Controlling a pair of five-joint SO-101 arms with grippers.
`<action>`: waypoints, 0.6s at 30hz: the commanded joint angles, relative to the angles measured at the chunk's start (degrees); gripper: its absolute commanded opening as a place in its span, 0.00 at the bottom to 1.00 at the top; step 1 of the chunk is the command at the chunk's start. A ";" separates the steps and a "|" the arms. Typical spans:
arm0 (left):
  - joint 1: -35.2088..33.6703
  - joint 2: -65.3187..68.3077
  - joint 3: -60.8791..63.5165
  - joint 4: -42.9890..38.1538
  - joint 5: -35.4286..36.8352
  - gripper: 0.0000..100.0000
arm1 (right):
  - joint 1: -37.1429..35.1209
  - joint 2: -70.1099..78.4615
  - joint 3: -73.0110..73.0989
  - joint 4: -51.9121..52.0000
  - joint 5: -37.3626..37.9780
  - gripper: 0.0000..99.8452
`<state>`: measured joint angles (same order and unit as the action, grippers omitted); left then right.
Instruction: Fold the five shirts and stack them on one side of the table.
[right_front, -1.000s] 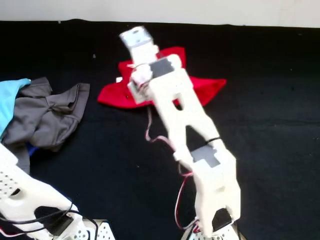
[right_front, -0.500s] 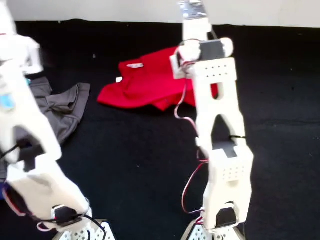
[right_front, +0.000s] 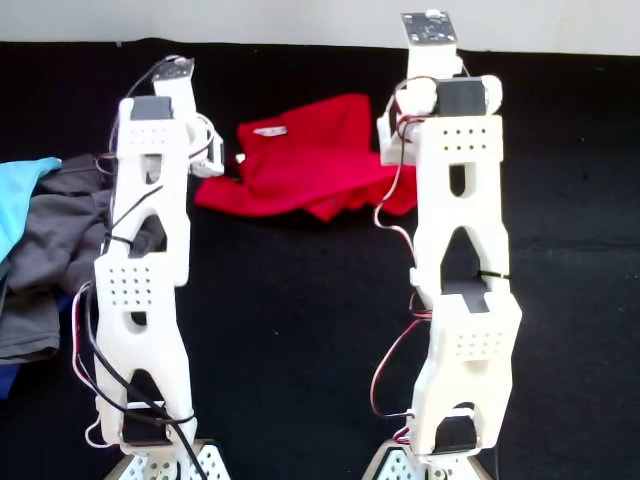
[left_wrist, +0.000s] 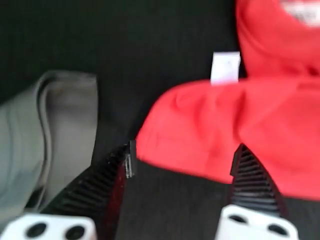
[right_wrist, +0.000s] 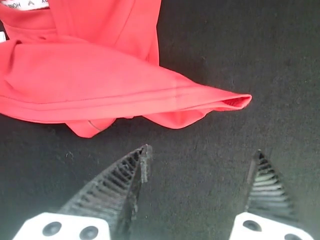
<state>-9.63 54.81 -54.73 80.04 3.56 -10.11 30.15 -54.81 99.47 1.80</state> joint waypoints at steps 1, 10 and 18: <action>0.22 1.01 -0.22 -4.40 0.26 0.30 | 0.84 -0.22 -2.07 0.57 -0.09 0.30; 0.22 4.79 -0.04 -3.43 -4.75 0.09 | 0.84 -0.22 -2.07 0.13 -0.18 0.30; 0.84 4.44 -7.60 8.18 -7.03 0.01 | 0.66 -0.04 -1.98 -3.03 -0.35 0.30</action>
<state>-8.66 60.00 -57.10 81.36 -2.68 -10.11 30.51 -54.81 98.42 1.80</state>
